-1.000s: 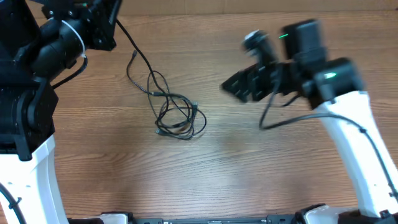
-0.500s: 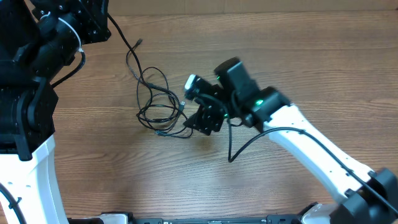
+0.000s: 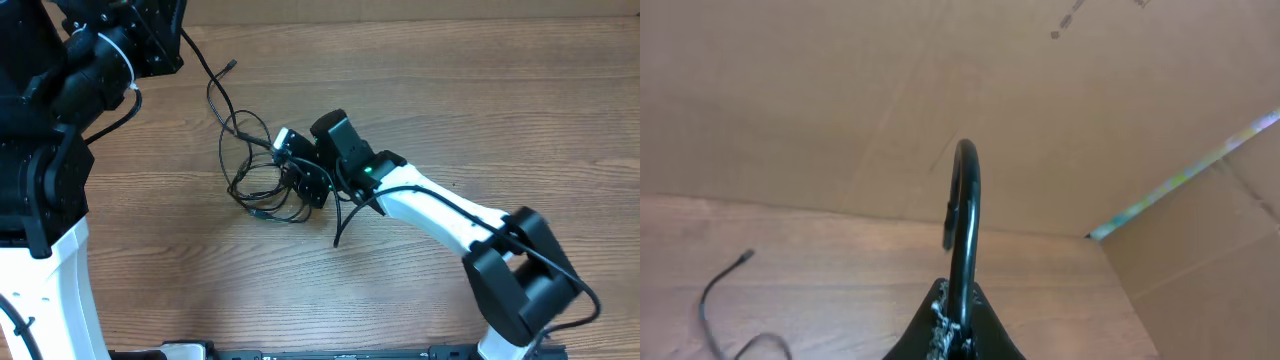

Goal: Untangle cables

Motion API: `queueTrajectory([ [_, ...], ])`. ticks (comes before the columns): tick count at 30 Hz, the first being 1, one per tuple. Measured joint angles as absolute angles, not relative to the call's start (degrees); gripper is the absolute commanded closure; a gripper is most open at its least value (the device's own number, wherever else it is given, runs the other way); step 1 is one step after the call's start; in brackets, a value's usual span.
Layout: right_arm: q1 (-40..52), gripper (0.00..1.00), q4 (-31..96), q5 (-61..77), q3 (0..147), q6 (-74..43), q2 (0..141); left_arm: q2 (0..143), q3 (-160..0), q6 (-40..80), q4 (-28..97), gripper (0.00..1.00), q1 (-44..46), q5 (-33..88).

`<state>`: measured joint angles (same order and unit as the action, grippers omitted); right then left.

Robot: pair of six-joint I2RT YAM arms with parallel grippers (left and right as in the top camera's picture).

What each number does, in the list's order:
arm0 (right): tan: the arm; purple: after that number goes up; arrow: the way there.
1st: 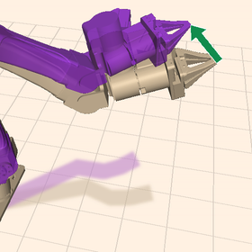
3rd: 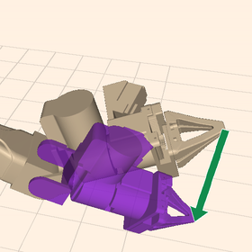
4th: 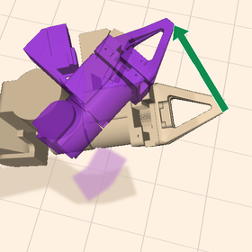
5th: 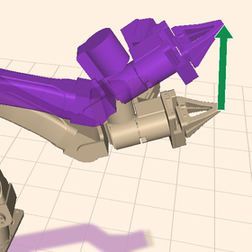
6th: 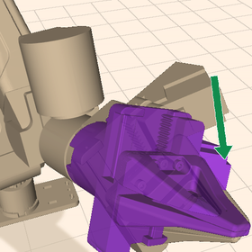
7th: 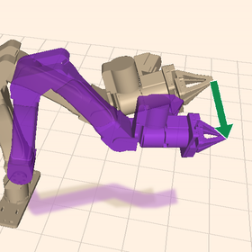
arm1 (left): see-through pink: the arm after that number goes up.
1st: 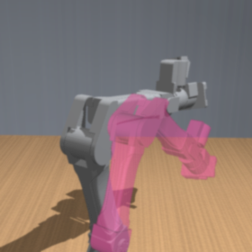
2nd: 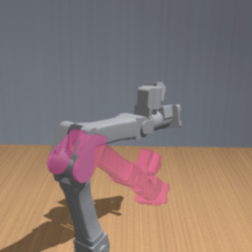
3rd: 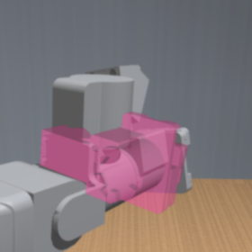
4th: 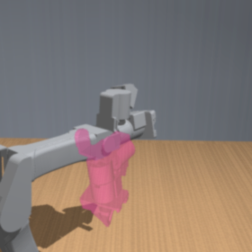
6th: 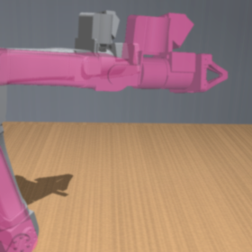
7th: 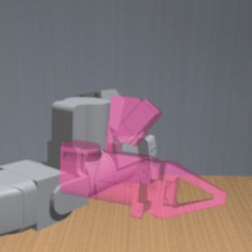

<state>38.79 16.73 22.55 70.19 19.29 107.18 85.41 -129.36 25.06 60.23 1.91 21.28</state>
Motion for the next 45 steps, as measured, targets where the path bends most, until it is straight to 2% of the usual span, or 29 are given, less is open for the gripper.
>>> queueTrajectory([
  [3,38.65,0.96,20.43,22.48,70.13,16.12,107.2,85.41,-129.36,24.03,63.61,0.96,1.91,18.98],
  [9,34.57,0.96,38.2,20.43,75.22,12.14,98.7,85.41,-129.36,22.92,67.31,0.96,0.93,13.23],
  [16,28.67,0.96,52.47,16.88,100.97,8.08,80.62,85.41,-129.36,22.09,67.79,0.96,-1.28,10.72],
  [22,28.1,0.96,57.04,16.43,116.42,7.64,73.58,85.43,-129.36,21.74,69.6,0.96,-1.28,10.07],
  [27,26.79,0.96,57.69,14.13,118.83,7.77,74.26,86.08,-129.36,20.12,72.97,0.96,-1.28,7.62],
  [32,19.25,0.96,55.2,11.51,118.8,7.75,77.34,86.43,-129.36,19.27,77.67,0.96,-1.32,1.61],
  [45,-17.8,0.96,35.22,15.66,119.31,6.87,82.7,82.52,-129.36,19.07,79.77,0.96,-3.42,-1.96],
])
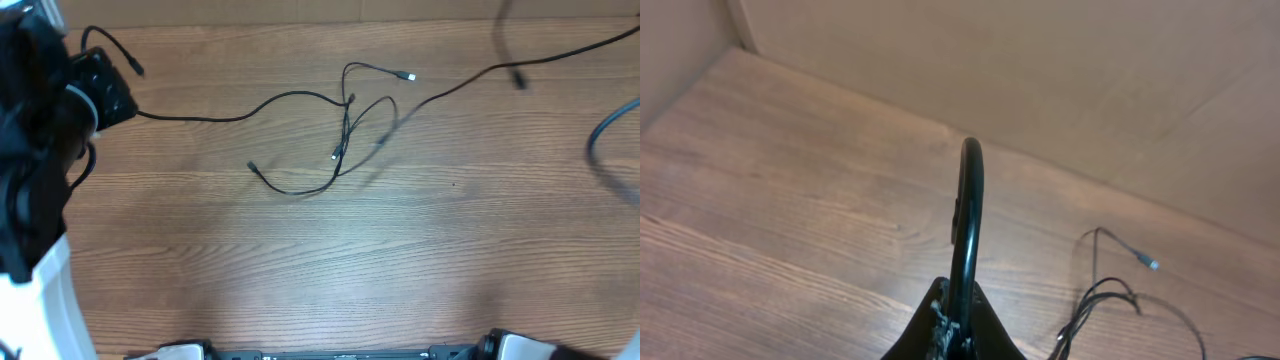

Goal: Untangle cables

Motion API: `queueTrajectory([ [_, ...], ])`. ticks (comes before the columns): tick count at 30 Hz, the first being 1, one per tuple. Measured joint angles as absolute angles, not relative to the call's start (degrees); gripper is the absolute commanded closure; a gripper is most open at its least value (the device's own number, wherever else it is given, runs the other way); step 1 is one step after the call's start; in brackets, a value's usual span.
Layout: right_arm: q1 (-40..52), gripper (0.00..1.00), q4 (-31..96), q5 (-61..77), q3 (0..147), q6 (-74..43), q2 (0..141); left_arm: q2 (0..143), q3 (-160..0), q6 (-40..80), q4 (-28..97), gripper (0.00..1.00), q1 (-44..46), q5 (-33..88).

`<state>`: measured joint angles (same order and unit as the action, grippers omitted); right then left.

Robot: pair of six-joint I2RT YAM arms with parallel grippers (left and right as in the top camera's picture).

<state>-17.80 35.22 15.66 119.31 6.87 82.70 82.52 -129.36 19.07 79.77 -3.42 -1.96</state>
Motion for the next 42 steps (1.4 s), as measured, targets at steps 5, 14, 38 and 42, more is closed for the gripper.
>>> queueTrajectory([
  [5,-26.09,0.96,26.28,16.82,119.35,6.5,93.1,78.15,-129.36,19.07,79.81,0.96,-3.42,-1.1],
  [14,-29.95,0.96,5.37,21.04,118.24,2.96,103.9,73.1,-129.38,18.44,81.6,0.96,-3.42,0.1],
  [38,-40.75,0.96,-18.9,17.47,118.69,6.76,127.17,73.25,-129.38,10.24,82.32,0.95,-3.42,-3.55],
  [42,-42.68,0.96,-23.31,16.82,118.56,4.82,129.03,73.78,-129.38,10.04,82.32,0.96,-3.42,-4.84],
])
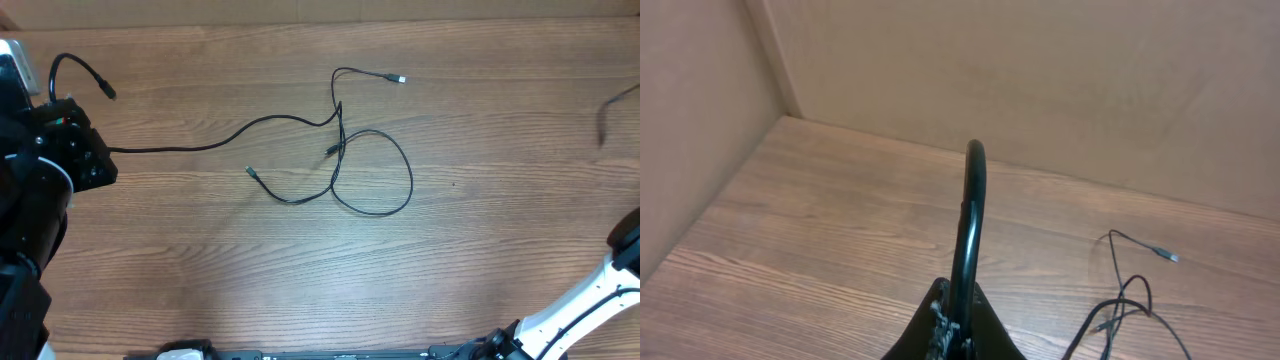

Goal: Untangle cables

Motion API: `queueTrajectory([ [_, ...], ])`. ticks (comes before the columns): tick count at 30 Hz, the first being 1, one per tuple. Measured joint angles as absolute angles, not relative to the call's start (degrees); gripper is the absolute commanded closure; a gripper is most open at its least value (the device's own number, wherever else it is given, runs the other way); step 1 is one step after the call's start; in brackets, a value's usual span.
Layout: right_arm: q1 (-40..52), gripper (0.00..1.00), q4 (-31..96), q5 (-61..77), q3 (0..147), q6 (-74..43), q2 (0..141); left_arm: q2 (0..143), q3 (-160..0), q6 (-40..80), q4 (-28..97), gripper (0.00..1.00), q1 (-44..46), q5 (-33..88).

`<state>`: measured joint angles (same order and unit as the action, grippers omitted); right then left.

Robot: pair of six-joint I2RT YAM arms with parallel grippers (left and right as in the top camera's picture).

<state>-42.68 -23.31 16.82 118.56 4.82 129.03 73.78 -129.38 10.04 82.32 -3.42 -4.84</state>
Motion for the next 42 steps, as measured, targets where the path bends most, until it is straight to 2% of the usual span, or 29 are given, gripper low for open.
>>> queueTrajectory([
  [7,-42.35,0.96,-22.61,17.28,119.0,4.08,130.48,76.14,-129.38,10.11,79.85,0.96,-3.42,-5.5],
  [19,-39.18,0.96,-12.19,19.55,118.96,3.6,148.14,81.34,-129.38,10.76,78.02,0.96,-3.42,-3.64],
  [20,-38.76,0.91,-11.94,19.64,118.91,3.57,148.62,81.43,-129.38,10.76,78.04,0.96,-3.42,-3.42],
  [21,-38.17,0.8,-11.88,19.66,118.85,3.55,148.92,81.45,-129.38,10.76,78.13,0.96,-3.42,-3.16],
  [22,-37.8,0.5,-11.62,19.7,118.85,3.51,148.99,81.45,-129.38,10.76,78.24,0.96,-3.42,-2.92],
  [23,-37.3,0.15,-11.42,19.75,118.85,3.44,148.99,81.43,-129.38,10.76,78.39,0.96,-3.42,-2.61],
  [24,-36.93,0.0,-11.22,19.77,118.89,3.29,148.99,81.43,-129.38,10.76,78.61,0.96,-3.42,-2.48],
  [37,-32.69,0.0,-4.25,23.24,118.85,1.23,147.83,81.43,-129.38,10.68,83.92,0.96,-3.42,-2.11],
  [42,-32.23,0.0,6.76,27.27,118.43,-0.71,137.43,81.38,-129.38,10.68,84.9,0.96,-3.42,-2.15],
])
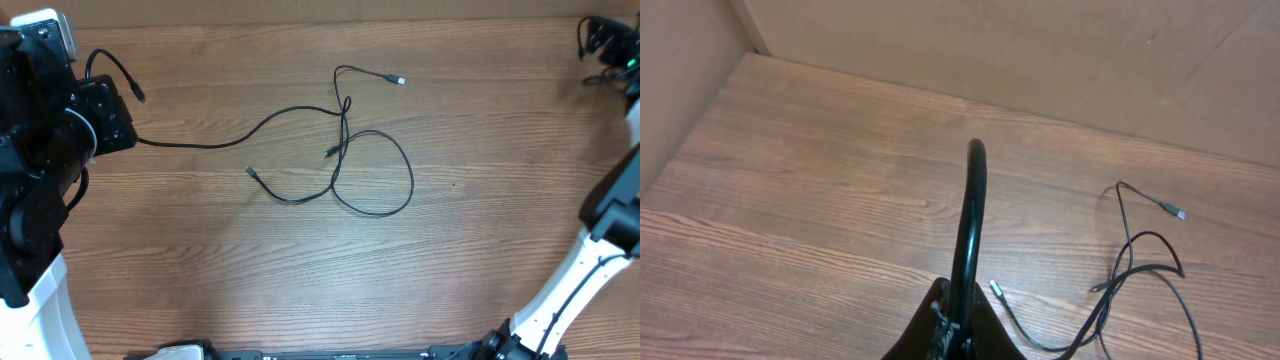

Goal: Untangle cables

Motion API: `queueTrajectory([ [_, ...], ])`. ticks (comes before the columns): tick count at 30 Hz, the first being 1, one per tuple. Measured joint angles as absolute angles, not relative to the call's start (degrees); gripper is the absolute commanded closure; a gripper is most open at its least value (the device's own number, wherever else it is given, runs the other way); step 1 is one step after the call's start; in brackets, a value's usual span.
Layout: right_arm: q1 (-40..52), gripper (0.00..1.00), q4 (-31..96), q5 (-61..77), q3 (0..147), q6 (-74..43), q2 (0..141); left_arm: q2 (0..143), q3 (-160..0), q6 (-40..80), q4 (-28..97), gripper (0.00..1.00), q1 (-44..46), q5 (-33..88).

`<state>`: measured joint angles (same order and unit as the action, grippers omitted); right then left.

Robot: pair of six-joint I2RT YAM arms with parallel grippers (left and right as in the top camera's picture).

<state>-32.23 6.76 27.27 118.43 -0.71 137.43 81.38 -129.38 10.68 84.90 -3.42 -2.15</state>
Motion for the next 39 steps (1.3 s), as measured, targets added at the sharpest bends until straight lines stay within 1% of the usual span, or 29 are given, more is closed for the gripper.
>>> queueTrajectory([
  [5,-30.63,0.0,22.28,29.52,118.74,-1.5,116.86,81.32,-129.38,10.7,84.93,0.96,-3.42,-3.49],
  [8,-27.24,0.0,33.04,31.79,120.16,-2.83,105.23,81.3,-129.38,10.44,85.19,0.96,-3.42,-4.99],
  [10,-24.36,0.0,38.39,34.83,120.95,-3.03,100.75,81.28,-129.38,10.24,85.43,0.96,-3.42,-5.87],
  [13,-18.92,0.01,48.25,39.05,121.45,-1.74,97.95,81.25,-129.38,10.04,85.49,0.96,-3.42,-7.2],
  [15,-14.81,0.07,55.94,40.6,121.27,-0.08,98.54,81.25,-129.38,10.04,85.52,0.96,-3.42,-7.73],
  [18,-7.01,0.07,66.24,39.4,118.8,3.42,101.49,81.25,-129.38,10.04,85.45,0.96,-3.42,-8.25],
  [20,-1.78,0.06,69.6,36.49,116.29,4.8,103.15,81.25,-129.38,10.04,85.3,0.96,-3.42,-8.47],
  [24,9.06,0.05,71.05,28.58,109.71,7.92,104.01,81.25,-129.38,10.04,84.71,0.96,-3.42,-8.64],
  [25,12.36,0.05,69.84,26.15,107.28,9.19,103.96,81.25,-129.38,10.04,84.6,0.96,-3.42,-8.67],
  [30,21.69,0.05,63.59,16.86,94.61,11.64,103.85,81.23,-129.38,10.04,84.03,0.95,-3.42,-8.67],
  [33,23.99,0.05,63.02,13.63,86.91,11.86,103.85,81.23,-129.38,10.04,84.05,0.94,-3.42,-8.69],
  [37,24.75,0.06,63.48,11.66,78.89,12.45,103.85,81.23,-129.38,10.04,84.05,0.95,-3.42,-8.82],
  [39,24.75,0.07,62.98,12.12,77.14,13.58,103.85,81.25,-129.38,10.04,84.05,0.95,-3.42,-8.84],
])
